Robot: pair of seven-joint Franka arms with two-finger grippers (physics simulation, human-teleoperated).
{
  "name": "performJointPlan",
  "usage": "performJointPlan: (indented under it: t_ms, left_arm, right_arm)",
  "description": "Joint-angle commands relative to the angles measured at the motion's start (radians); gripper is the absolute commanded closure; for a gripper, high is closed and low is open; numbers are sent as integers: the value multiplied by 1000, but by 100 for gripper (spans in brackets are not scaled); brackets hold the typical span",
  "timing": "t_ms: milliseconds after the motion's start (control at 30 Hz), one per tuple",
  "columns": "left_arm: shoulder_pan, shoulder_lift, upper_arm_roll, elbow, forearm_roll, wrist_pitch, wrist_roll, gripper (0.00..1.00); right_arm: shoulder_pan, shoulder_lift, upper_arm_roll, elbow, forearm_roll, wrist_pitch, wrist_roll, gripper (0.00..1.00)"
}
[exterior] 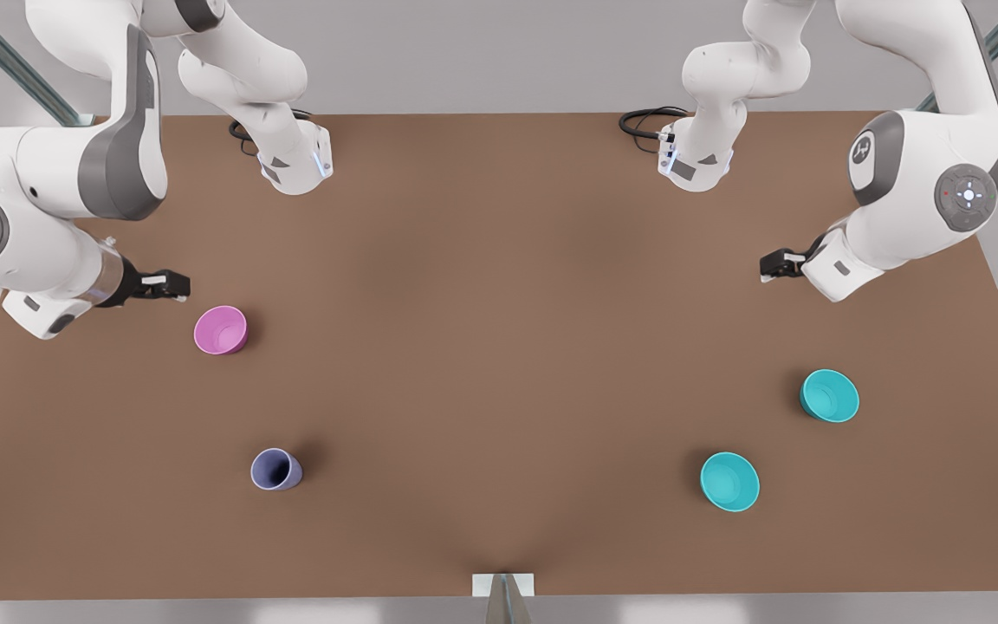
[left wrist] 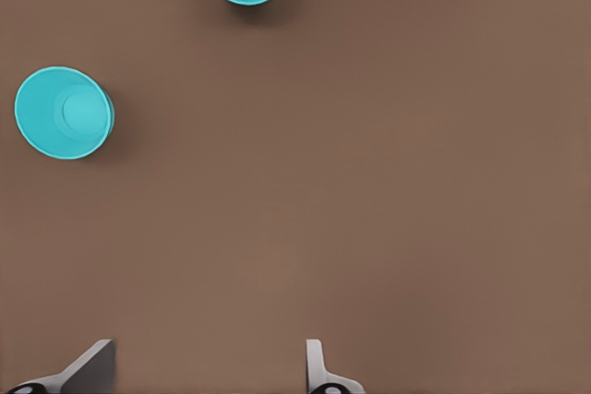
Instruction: Stack the blue bowl on the pink bowl
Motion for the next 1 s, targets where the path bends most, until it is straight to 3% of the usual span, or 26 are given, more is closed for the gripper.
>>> performJointPlan:
  t_ms: [0,100,200,267,367,567,767,833,933,967]
  left_arm:
    - [12,2,-1,1,1,10,-8,0]
    - [12,4,-1,-1,-1,7,-11,0]
    - [12,12,-1,-1,-1,-19,-10,0]
    - [11,10,-2,1,-1,-23,-8,0]
    - [11,10,-1,5,-1,-23,-8,0]
    - [12,19,-2,19,-6,-57,-10,0]
    - [14,24,-2,19,-4,-59,-13,0]
    - [14,24,-2,19,-4,-59,-13,0]
    - [14,24,-2,19,-2,-59,-13,0]
    - [14,22,-2,19,-2,-59,-13,0]
  right_arm:
    - [-3,1,-1,0,2,20,-18,0]
    - [-23,82,-1,-14,-4,10,-69,0]
    - [-225,217,-1,-245,15,301,-92,0]
    - [-290,326,0,-273,13,447,-106,0]
    - [-325,324,6,-471,14,711,-113,0]
    - [-414,246,25,-698,24,987,-221,0]
    - [-417,238,40,-755,71,985,-221,6]
    - [-417,240,45,-755,71,973,-221,27]
    - [-416,237,56,-750,70,944,-233,69]
    - [-416,235,56,-750,70,935,-233,74]
